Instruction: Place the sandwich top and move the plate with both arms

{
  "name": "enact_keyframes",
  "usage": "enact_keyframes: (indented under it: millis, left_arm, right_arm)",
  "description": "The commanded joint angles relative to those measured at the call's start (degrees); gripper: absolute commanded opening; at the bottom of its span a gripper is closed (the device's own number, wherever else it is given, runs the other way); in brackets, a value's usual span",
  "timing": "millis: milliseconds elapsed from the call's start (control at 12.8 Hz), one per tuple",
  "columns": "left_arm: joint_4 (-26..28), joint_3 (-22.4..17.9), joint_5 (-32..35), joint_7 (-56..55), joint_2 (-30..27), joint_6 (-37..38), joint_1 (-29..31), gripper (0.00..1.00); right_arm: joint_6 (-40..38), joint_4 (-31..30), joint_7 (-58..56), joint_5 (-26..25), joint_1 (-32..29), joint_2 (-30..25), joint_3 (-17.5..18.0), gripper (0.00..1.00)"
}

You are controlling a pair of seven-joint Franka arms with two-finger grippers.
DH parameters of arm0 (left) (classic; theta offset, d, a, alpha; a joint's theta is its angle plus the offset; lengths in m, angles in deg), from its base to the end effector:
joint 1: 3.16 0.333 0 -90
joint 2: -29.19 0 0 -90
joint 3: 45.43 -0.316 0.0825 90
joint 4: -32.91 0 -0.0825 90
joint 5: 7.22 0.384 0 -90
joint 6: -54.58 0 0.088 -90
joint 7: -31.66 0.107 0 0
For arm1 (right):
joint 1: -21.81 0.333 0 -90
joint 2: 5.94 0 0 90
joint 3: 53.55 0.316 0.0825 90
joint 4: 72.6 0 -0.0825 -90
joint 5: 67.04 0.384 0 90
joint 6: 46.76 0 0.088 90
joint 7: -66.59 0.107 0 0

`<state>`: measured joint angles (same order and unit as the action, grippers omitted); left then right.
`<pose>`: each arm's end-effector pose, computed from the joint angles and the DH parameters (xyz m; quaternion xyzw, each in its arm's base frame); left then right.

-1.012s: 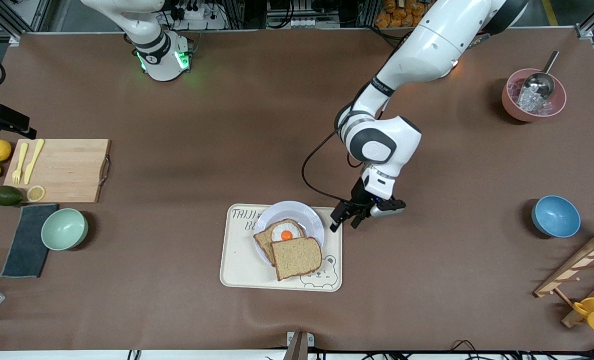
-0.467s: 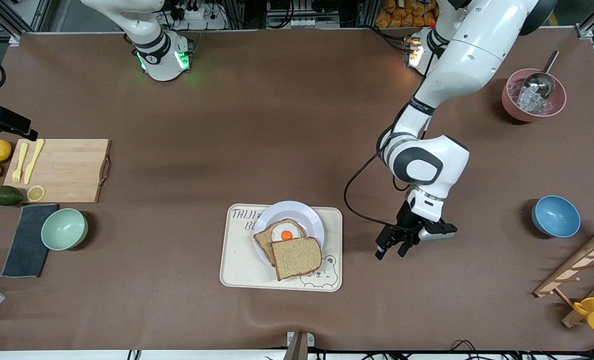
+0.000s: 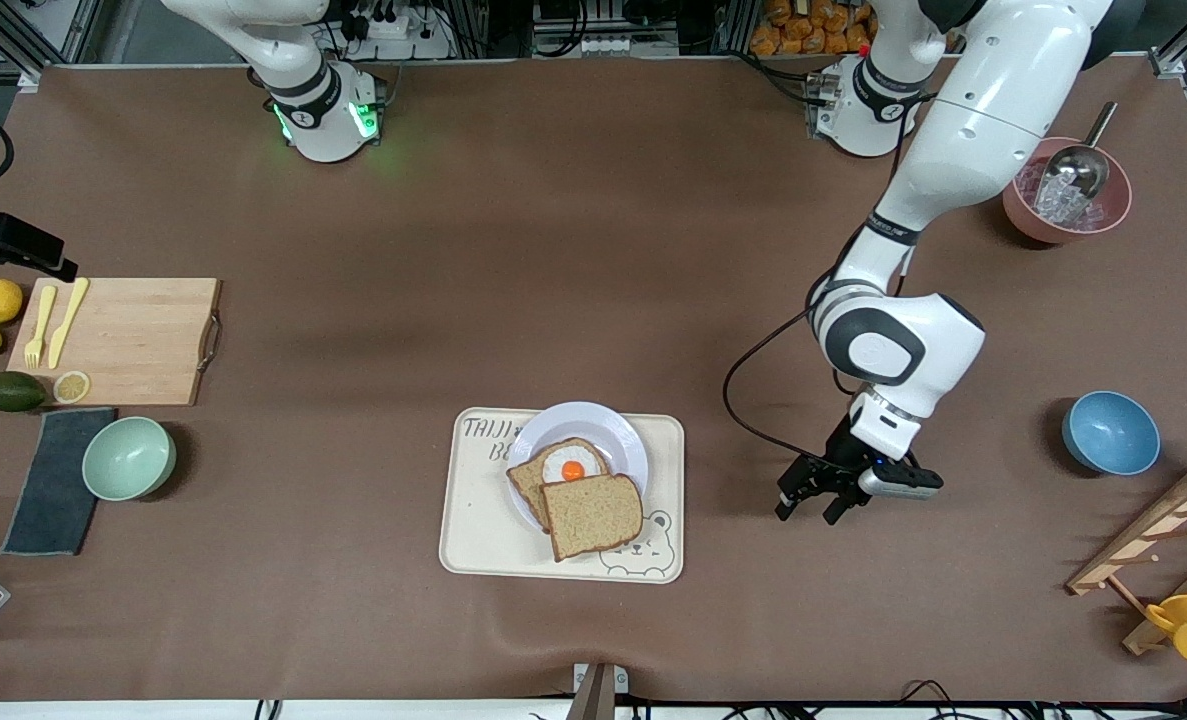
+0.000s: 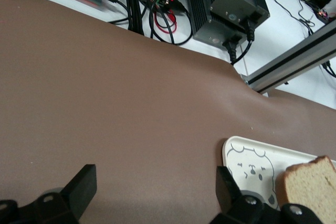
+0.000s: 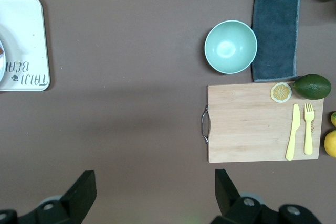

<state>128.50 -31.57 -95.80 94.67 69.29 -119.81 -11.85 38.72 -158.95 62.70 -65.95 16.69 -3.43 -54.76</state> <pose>0.6590 -0.1674 0.2225 0.9146 0.0603 0.3090 0.2538 0.5569 -0.0593 0.6232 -0.9993 0.0208 0.0286 0.0116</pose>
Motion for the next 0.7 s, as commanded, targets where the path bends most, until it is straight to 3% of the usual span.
enact_keyframes:
  millis: [0, 233, 623]
  left_arm:
    - [5.7, -1.7, 3.0, 0.1, -5.2, 4.3, -0.1, 1.00]
    - [8.7, -5.8, 7.7, -1.2, -8.5, 10.0, -0.7, 1.00]
    - [10.7, -10.7, 23.9, -14.1, -12.6, 20.3, -0.6, 1.00]
  right_arm:
    - [0.0, -0.3, 1.2, -0.7, -0.2, -0.8, 0.5, 1.00]
    - [0.0, -0.3, 1.2, -0.6, -0.1, -0.8, 0.5, 1.00]
    - [0.1, -0.3, 1.3, -0.7, 0.1, -0.8, 0.6, 1.00]
